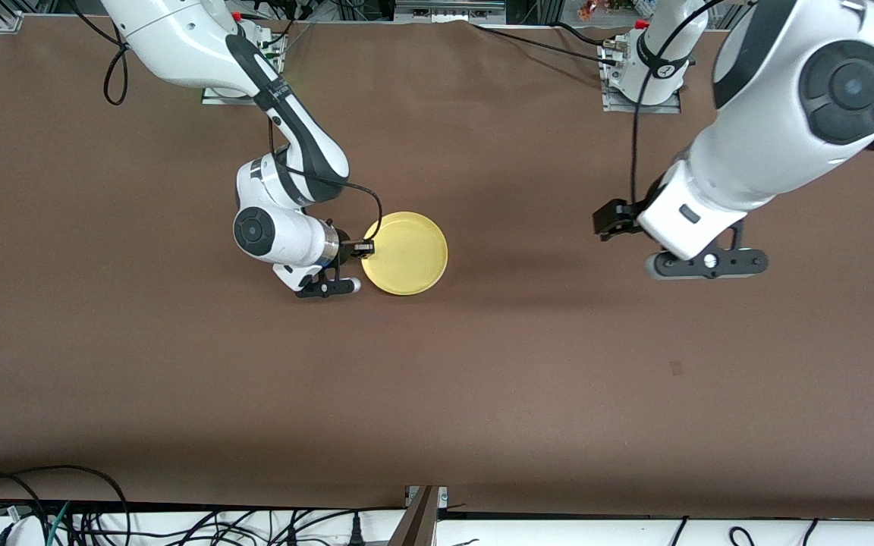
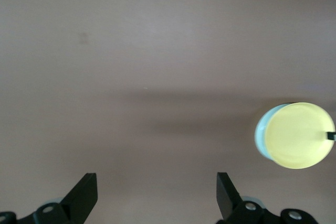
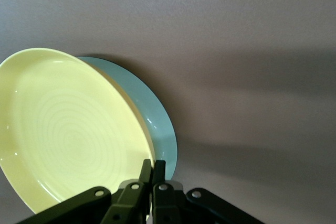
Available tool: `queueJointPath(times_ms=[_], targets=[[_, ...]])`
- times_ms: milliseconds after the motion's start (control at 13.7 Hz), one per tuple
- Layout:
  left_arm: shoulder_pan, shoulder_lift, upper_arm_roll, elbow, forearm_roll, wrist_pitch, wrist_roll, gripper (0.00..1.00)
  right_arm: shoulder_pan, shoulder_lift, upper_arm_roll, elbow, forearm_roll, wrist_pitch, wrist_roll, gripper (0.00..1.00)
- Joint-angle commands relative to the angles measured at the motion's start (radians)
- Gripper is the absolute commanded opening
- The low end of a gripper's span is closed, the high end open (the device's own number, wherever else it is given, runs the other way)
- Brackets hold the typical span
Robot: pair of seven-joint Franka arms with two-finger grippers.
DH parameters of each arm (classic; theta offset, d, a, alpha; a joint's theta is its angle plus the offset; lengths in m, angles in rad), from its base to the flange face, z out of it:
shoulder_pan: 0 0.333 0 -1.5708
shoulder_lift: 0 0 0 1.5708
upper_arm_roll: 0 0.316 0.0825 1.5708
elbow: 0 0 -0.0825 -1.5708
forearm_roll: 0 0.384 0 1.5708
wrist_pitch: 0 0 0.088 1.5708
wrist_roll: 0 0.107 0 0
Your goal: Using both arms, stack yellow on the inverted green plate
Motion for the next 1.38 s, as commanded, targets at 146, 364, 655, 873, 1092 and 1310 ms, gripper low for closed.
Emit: queueJointPath(times_ms=[146, 364, 655, 873, 1092, 1310], targets=[[0.092, -0.100, -0.007, -0.080, 0.053, -0.050, 0.190, 1.00, -0.001, -0.034, 0.013, -0.067, 0.016, 0.051, 0.002, 0.00], [0.191, -0.258, -0.007, -0.313, 0.056, 0.092, 0.275, 1.00, -0.001, -0.043, 0.027, -0.084, 0.016, 0.053, 0.002, 0.00], [0.253, -0.389, -0.003, -0.528, 0.054, 0.191, 0.280, 1.00, -0.001, -0.052, 0.027, -0.100, 0.016, 0.056, 0.002, 0.00], [0.259, -0.380, -0.003, -0.512, 0.054, 0.165, 0.278, 1.00, -0.001, -0.052, 0.029, -0.112, 0.016, 0.077, 0.002, 0.00], [0.259, -0.380, -0.006, -0.506, 0.054, 0.165, 0.275, 1.00, -0.001, -0.066, 0.029, -0.112, 0.016, 0.073, 0.001, 0.00], [0.259, -0.367, -0.004, -0.500, 0.054, 0.167, 0.276, 1.00, -0.001, -0.069, 0.041, -0.112, 0.016, 0.073, 0.004, 0.00]])
